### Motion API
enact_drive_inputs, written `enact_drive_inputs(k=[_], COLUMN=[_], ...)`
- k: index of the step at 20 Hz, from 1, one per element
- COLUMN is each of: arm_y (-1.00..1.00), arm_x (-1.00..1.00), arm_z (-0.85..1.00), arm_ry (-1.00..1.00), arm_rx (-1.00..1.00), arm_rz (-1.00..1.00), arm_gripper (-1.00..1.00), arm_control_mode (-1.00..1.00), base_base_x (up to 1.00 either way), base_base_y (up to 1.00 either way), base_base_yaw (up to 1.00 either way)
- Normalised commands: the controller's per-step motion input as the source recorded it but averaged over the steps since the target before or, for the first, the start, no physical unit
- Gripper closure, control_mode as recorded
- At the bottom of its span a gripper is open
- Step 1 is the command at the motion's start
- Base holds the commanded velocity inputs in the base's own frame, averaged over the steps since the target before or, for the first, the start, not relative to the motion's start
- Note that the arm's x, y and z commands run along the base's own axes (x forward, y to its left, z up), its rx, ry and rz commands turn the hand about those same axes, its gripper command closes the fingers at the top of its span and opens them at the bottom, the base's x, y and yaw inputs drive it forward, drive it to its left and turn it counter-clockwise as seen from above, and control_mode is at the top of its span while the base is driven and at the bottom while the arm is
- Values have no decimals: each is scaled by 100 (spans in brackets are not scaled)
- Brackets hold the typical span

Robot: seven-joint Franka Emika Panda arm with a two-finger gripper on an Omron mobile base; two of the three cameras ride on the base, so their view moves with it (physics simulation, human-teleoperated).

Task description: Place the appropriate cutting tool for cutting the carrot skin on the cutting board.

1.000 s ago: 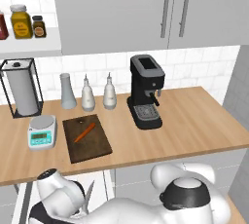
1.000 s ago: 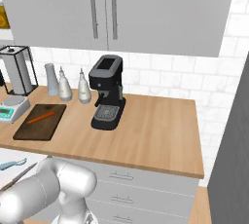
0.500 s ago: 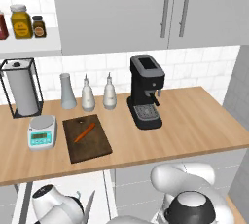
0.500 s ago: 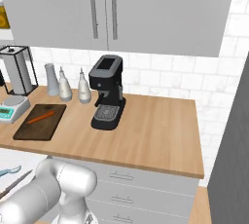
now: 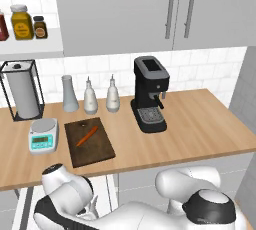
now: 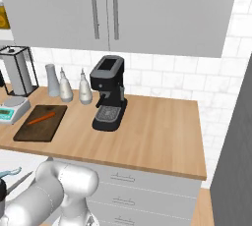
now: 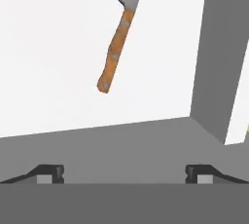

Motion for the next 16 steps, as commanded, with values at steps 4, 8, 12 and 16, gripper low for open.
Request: enact_drive_inputs(k=[4, 8, 12, 16], arm_y=[-36, -23, 3, 12], arm_x=[40, 21, 18, 13], arm_z=[-9, 1, 0, 0], arm_ry=[0, -8, -12, -11], arm_rx=[-7, -2, 0, 0], arm_rz=[-27, -24, -12, -1], arm_gripper=[-100, -100, -100, -100], arm_control_mode=[-100, -100, -100, -100], base_base_x=[0, 0, 0, 0], base_base_y=[0, 0, 0, 0], base_base_yaw=[0, 0, 0, 0])
